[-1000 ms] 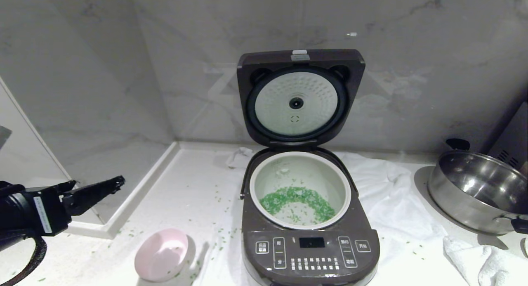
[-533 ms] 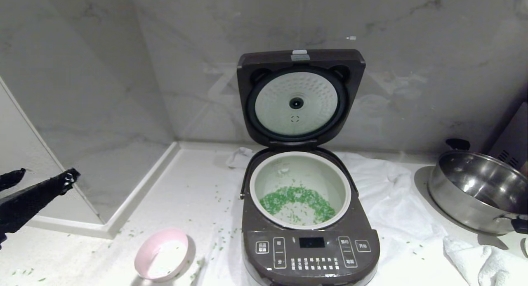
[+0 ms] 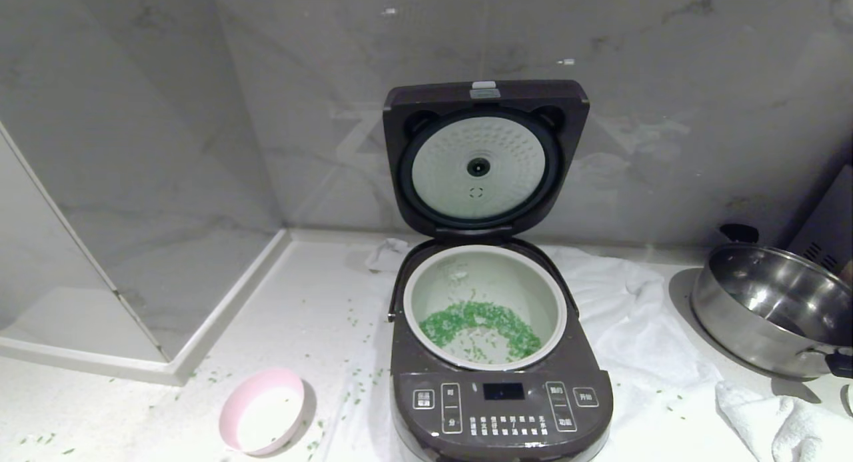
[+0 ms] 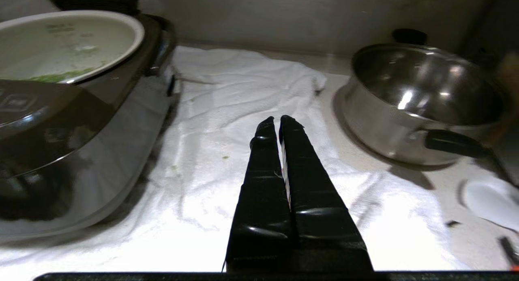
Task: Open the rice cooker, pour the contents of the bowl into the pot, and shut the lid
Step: Close the rice cooker
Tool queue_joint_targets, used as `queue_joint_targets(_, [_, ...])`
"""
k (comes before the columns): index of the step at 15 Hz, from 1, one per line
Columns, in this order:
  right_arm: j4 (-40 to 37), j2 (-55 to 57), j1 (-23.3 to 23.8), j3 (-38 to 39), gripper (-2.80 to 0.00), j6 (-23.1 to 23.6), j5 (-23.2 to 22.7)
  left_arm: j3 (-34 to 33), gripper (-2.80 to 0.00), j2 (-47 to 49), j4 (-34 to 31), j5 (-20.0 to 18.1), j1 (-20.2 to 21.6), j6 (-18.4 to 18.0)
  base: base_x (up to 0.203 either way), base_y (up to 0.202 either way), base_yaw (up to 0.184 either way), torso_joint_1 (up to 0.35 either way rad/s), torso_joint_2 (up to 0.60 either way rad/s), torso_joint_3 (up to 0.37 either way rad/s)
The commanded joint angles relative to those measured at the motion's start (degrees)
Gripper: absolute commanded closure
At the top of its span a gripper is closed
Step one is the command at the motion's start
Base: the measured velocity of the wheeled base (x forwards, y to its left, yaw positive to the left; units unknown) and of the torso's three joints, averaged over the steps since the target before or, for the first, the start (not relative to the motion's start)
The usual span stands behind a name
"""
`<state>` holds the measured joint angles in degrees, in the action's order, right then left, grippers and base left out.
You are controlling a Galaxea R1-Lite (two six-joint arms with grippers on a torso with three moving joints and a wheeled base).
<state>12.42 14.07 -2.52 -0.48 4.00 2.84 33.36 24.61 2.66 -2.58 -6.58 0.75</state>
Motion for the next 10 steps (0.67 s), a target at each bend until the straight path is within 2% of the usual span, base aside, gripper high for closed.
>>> queue_joint_targets(1, [-2.14, -3.86, 3.08, -1.34, 0.00, 0.79, 0.68, -3.68, -2.80, -6.42, -0.01, 0.45, 0.38, -4.67, 0.000, 0.000, 0.000, 0.000, 0.00, 0.000])
queue_joint_targets(3, [-2.93, -7.22, 2.88, -0.81, 0.00, 1.00, 0.22, -5.04, -2.80, -6.78, 0.27, 0.71, 3.59, -6.68, 0.000, 0.000, 0.000, 0.000, 0.00, 0.000])
queue_joint_targets(5, [-3.74, -9.29, 2.79, 0.58, 0.00, 0.88, -1.24, -4.66, -2.80, -6.51, 0.98, 0.57, 8.05, -7.16, 0.000, 0.000, 0.000, 0.000, 0.00, 0.000])
queue_joint_targets(7, [-5.04, -9.98, 2.78, 0.65, 0.00, 0.70, -1.39, -5.26, -2.80, -6.49, 5.36, 0.16, 11.26, -7.86, 0.000, 0.000, 0.000, 0.000, 0.00, 0.000])
queue_joint_targets(9, [-5.43, -10.65, 2.78, 0.65, 0.00, 0.83, -1.05, -7.85, -2.80, -8.68, 6.25, 0.37, 11.83, -7.89, 0.000, 0.000, 0.000, 0.000, 0.00, 0.000])
queue_joint_targets(10, [-5.62, -11.06, 2.78, 0.65, 0.00, 0.84, -0.99, -9.48, -2.80, -9.14, 6.41, 1.62, 11.85, -7.89, 0.000, 0.000, 0.000, 0.000, 0.00, 0.000])
